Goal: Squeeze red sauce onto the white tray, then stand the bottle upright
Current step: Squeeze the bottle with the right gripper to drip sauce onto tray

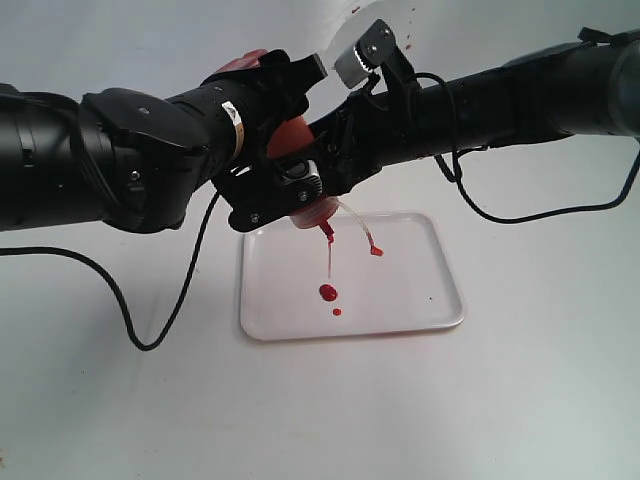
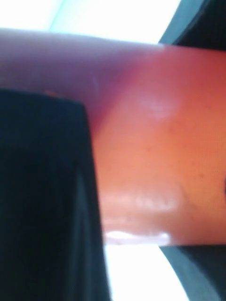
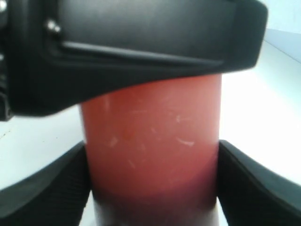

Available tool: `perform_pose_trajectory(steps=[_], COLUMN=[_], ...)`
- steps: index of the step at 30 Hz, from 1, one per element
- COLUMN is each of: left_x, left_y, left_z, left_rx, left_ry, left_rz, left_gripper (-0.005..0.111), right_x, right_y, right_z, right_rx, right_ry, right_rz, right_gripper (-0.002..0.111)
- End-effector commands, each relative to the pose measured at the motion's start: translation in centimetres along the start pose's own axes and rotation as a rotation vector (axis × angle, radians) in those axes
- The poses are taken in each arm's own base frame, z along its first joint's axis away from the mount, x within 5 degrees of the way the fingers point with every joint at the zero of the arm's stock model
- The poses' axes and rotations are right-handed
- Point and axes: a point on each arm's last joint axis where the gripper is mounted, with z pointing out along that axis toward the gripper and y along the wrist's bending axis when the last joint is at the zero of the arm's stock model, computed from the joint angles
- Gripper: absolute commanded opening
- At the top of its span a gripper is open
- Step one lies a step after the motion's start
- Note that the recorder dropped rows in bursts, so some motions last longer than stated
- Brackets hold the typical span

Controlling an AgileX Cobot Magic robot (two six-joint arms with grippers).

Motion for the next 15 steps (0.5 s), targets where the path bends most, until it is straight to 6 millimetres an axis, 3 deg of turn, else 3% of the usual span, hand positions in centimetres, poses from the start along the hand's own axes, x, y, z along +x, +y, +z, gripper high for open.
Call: perform_pose_trajectory(steps=[1, 5, 10, 12, 15], left_x=[0.93, 0.93, 0.93, 0.93, 0.93], left_y=[0.38, 0.38, 0.38, 0.38, 0.38], left_z=[-0.33, -0.33, -0.33, -0.33, -0.33], left_rx=[-0.007, -0.007, -0.007, -0.007, -0.007], left_ry=[0.039, 0.039, 0.039, 0.039, 0.039], left_rz=[-0.022, -0.022, -0.022, -0.022, -0.022], left_gripper=[0.000, 0.000, 0.000, 0.000, 0.000], right_x=[-0.40, -0.37, -0.33, -0.29, -0.28], right_y=[-0.01, -0.09, -0.10, -0.05, -0.10], right_z=[-0.05, -0.10, -0.10, -0.10, -0.10], right_rx=[0.010, 0.014, 0.015, 0.009, 0.015], right_ry=[-0.010, -0.008, -0.004, 0.000, 0.001], right_rz=[-0.007, -0.008, -0.011, -0.016, -0.020], right_gripper=[0.000, 0.008, 0.048, 0.060, 0.068])
